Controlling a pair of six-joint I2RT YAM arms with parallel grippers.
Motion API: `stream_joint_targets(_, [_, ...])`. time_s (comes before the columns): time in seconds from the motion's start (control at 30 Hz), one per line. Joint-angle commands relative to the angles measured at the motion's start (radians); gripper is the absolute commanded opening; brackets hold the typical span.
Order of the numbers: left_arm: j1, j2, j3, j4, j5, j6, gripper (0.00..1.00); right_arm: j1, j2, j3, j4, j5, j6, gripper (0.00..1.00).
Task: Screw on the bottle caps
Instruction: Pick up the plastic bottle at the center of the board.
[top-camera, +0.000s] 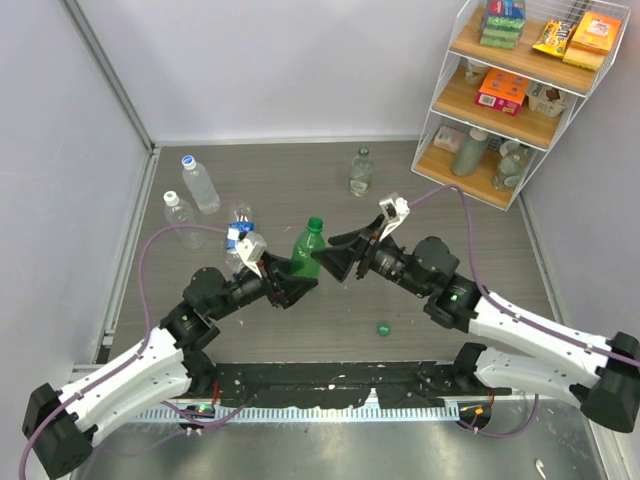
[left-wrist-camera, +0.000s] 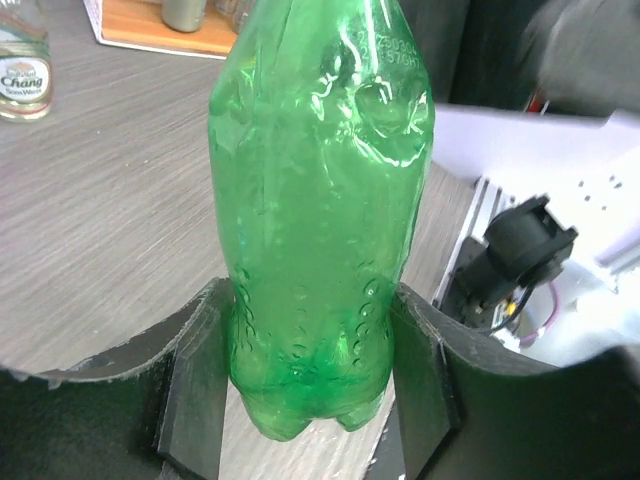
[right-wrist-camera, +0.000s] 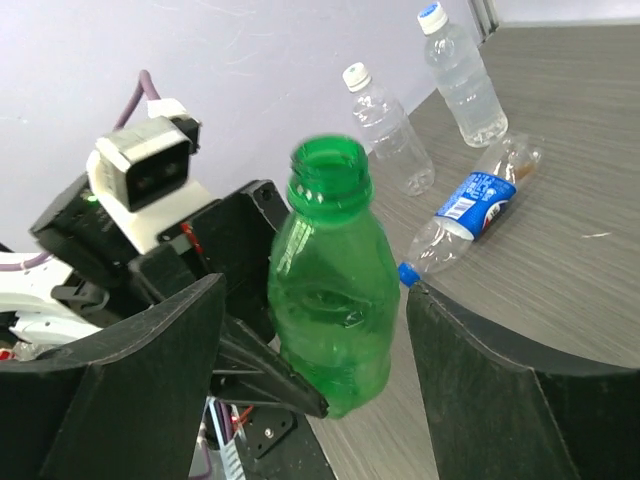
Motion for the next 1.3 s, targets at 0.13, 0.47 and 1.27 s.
stream_joint_targets(0.13, [0.01,-0.04,0.003,-0.075,0.23,0.227,0.22,0.005,-0.077,0.127,-0.209,-0.043,-0.113,0.8])
stream_joint_targets(0.47, [0.008,-0.011,0.045,-0.089,0.143,0.199,0.24,0.007,-0.001,0.214,-0.337,-0.091,-0.119,0.38])
stream_joint_targets(1.27, [0.01,0.137,0.092,0.114,0.187,0.087,0.56,0.005,-0.103,0.034,-0.155,-0.068,0.002,0.04])
